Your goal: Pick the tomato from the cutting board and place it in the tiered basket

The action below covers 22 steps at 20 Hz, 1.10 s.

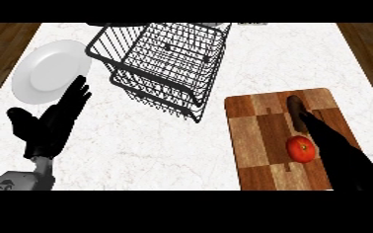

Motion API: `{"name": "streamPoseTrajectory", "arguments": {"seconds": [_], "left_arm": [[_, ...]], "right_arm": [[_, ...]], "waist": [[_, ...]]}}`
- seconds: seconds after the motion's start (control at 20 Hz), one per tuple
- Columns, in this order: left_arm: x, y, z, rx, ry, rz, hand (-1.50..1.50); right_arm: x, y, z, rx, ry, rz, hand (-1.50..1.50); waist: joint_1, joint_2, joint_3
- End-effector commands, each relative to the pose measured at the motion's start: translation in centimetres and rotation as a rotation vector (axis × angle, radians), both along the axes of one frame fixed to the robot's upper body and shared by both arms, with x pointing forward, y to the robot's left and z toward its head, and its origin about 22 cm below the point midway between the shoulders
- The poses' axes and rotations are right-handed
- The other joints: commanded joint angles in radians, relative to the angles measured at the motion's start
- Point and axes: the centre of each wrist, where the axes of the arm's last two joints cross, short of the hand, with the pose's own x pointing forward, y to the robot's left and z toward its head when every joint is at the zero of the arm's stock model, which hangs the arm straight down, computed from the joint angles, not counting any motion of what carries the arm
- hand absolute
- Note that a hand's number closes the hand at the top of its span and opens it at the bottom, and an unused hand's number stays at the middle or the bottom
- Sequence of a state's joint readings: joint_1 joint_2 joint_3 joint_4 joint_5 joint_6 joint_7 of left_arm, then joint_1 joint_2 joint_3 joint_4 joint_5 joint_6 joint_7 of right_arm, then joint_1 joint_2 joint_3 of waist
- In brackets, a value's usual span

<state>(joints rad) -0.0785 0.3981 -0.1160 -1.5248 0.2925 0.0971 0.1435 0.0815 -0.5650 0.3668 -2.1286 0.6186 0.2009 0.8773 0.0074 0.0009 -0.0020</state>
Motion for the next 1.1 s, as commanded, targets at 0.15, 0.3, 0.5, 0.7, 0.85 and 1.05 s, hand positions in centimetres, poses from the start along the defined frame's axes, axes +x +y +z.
{"name": "streamPoseTrajectory", "arguments": {"seconds": [0.15,0.3,0.5,0.7,0.85,1.05], "left_arm": [[-0.6,0.0,0.2,-0.010,0.024,-0.002,0.00],[0.0,-0.4,1.3,-0.012,0.003,-0.004,0.00],[0.0,-0.6,-0.4,-0.011,0.011,0.006,0.00],[1.1,-0.1,1.9,0.003,-0.009,0.004,0.00],[1.4,0.2,0.3,-0.007,0.011,0.002,0.00],[-2.0,0.4,0.1,-0.007,0.006,0.018,0.00]], "right_arm": [[1.3,1.4,-3.8,-0.056,0.060,-0.082,-1.50],[3.5,1.2,-5.8,-0.051,0.081,-0.111,-1.50],[2.3,-0.4,-6.9,-0.074,0.074,-0.107,-1.50],[3.4,-1.8,-9.6,-0.120,0.034,-0.119,-1.50],[5.3,-2.1,-9.2,-0.137,-0.003,-0.133,-1.50],[3.2,-2.7,-10.5,-0.164,-0.012,-0.138,-1.50]], "waist": [[-0.004,-0.002,0.002],[-0.001,-0.001,0.002],[-0.009,-0.001,0.002],[-0.009,0.000,0.002],[-0.007,0.000,0.002],[-0.004,-0.002,0.002]]}}
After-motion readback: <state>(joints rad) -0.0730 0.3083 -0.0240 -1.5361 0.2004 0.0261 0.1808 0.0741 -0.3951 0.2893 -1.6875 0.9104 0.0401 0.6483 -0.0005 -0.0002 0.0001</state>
